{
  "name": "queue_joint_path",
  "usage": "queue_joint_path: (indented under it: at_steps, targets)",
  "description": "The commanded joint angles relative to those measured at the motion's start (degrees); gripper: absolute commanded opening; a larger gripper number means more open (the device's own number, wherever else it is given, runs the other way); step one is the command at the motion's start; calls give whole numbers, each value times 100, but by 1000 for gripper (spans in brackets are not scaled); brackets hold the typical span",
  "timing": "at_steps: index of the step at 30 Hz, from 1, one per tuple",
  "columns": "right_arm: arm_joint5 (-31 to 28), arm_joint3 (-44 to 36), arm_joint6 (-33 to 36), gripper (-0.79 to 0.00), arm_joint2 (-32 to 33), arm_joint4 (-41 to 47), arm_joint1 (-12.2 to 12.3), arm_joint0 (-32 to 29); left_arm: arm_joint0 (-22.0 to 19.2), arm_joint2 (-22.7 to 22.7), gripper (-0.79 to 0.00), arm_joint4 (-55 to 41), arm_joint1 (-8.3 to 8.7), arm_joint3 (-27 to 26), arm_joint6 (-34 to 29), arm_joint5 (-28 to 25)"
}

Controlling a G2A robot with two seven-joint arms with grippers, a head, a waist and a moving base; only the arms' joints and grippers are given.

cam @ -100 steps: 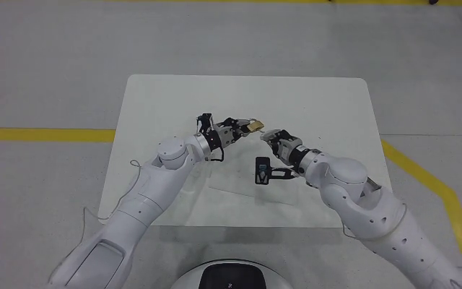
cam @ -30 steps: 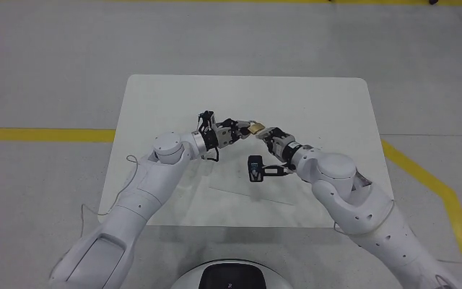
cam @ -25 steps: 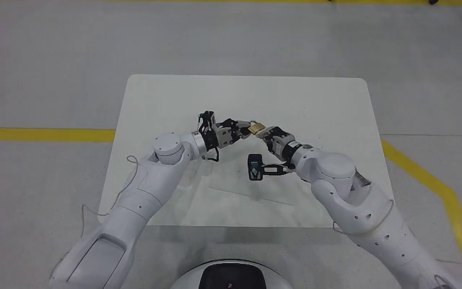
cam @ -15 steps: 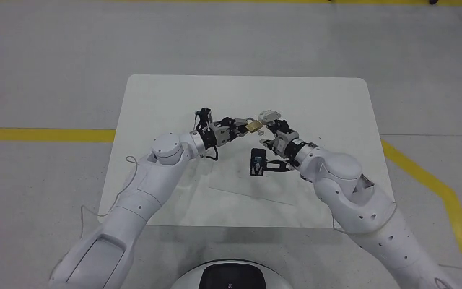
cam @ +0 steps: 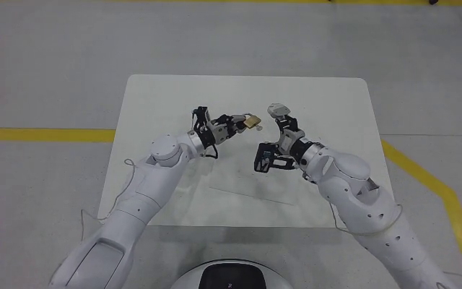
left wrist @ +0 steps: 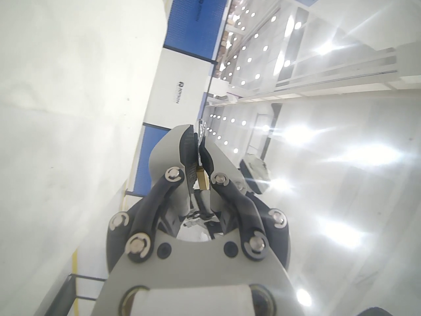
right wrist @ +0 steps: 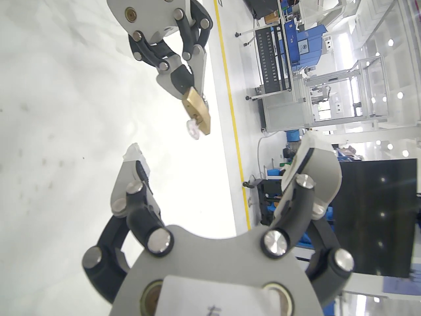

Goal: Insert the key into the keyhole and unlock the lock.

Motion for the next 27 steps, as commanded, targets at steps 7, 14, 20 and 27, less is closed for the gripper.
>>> queue_joint_path:
  at_steps: [7, 14, 20, 27]
  targets:
    - [-1557, 917, -1822, -785, 793, 3016, 44, -22, 98, -304, -785, -508, -3, 25, -158, -617]
    - [-2668, 1303, -1743, -785, 520, 3240, 22, 383, -22, -193, -785, 50, -13, 2, -181, -1050]
    - [-2865, 1499, -1464, -785, 283, 3228, -28, 676, -45, -18, -785, 713, -8, -62, -134, -1155]
    - [-3145, 1674, -1277, -785, 87, 3073, -60, 947, -15, -18, -785, 953, 20, -106, -323, -1245]
